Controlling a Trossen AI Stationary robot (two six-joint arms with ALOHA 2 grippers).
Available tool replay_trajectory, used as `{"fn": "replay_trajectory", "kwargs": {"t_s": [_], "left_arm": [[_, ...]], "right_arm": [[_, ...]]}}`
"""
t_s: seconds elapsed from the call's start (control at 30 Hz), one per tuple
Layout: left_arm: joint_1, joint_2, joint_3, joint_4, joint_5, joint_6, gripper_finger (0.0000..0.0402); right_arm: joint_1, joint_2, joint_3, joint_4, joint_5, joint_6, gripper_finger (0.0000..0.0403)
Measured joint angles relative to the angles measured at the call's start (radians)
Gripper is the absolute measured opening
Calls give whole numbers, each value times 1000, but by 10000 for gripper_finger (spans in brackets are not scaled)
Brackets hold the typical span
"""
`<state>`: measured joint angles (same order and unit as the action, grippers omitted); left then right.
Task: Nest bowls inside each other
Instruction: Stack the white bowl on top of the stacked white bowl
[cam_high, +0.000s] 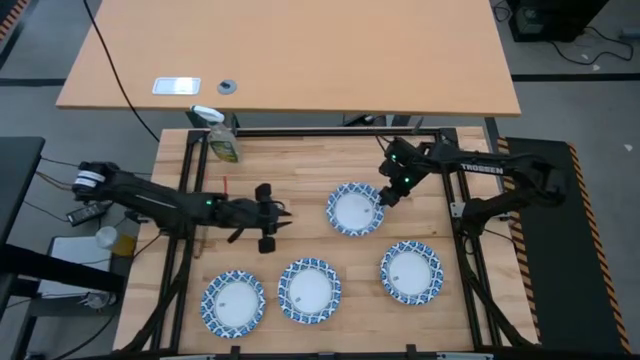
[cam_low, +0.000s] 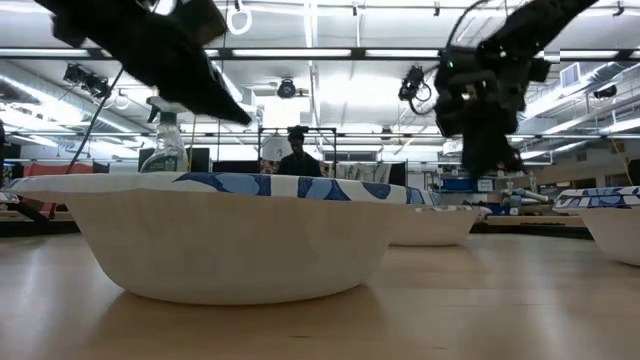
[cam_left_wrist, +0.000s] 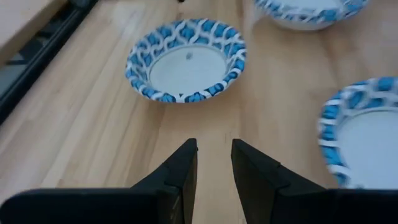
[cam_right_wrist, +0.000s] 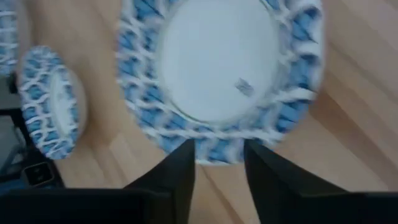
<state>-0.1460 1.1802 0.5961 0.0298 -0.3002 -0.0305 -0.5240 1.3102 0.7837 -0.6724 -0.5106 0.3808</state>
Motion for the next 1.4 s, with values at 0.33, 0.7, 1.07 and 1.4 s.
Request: {"fn": "replay_trajectory", "kwargs": {"t_s": [0.33,0.7,1.07,1.4], "left_arm": [[87,208,0,176,78,50,105],[99,214,0,190,78,79,104],[99,214,0,174,78,113,105],[99,209,0,171,78,129,104]], "right_arm": [[-95,1,-184,270,76,159,232],[-30,145,-164,383,157,184,199],[28,183,-115,358,249,82,149],[24,183,-115,347,226,68,96]]}}
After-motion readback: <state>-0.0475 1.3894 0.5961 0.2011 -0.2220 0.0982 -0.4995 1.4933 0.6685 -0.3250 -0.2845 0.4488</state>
